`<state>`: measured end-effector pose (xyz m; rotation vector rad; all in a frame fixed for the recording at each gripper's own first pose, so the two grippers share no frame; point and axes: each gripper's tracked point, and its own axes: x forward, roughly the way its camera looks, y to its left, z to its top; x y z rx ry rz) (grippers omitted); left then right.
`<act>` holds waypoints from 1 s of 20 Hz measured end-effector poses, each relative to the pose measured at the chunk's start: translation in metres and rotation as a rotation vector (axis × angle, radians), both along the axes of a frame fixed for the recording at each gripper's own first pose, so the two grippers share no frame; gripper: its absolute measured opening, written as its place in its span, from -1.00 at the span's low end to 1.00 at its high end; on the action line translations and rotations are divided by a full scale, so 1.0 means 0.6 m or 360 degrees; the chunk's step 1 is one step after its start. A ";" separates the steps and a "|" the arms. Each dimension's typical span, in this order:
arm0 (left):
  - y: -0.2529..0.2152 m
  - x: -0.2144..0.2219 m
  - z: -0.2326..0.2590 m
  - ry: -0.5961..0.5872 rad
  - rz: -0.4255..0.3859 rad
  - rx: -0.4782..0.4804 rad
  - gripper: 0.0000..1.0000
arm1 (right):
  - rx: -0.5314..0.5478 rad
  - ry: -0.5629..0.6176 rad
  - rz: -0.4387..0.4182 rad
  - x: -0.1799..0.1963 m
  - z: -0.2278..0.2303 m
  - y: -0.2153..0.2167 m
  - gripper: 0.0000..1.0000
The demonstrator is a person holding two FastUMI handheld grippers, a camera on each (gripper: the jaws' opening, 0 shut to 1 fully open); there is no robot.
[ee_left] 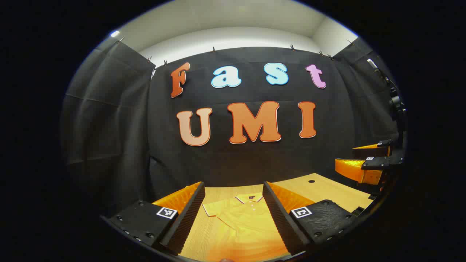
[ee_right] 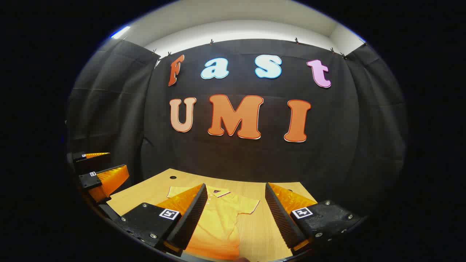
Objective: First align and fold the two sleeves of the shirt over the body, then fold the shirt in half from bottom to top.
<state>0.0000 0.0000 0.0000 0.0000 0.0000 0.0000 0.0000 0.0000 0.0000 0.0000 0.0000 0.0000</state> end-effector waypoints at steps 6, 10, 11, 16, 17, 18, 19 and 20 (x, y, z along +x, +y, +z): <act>-0.005 0.099 -0.011 0.0025 0.0047 0.0027 0.96 | -0.0027 -0.0014 0.0066 0.090 0.009 0.005 0.93; 0.006 0.165 -0.011 -0.0003 0.0125 0.0060 0.95 | -0.0009 0.0045 0.0139 0.155 -0.009 0.017 0.93; 0.005 0.175 -0.018 -0.0005 0.0140 0.0077 0.99 | 0.0010 0.0053 0.0165 0.169 -0.011 0.022 0.93; 0.024 0.219 -0.020 -0.0029 0.0085 0.0111 0.97 | 0.0054 0.0115 0.0094 0.231 -0.033 0.028 0.93; 0.037 0.231 -0.021 -0.0042 0.0056 0.0130 0.97 | 0.0066 0.0121 0.0036 0.239 -0.037 0.029 0.94; 0.049 0.239 -0.021 -0.0024 0.0033 0.0142 0.96 | 0.0085 0.0159 -0.0029 0.243 -0.044 0.024 0.92; 0.059 0.242 -0.020 -0.0030 -0.0002 0.0140 0.96 | 0.0110 0.0185 -0.0084 0.245 -0.051 0.022 0.93; 0.065 0.246 -0.017 -0.0056 -0.0043 0.0132 0.96 | 0.0122 0.0184 -0.0132 0.246 -0.056 0.021 0.93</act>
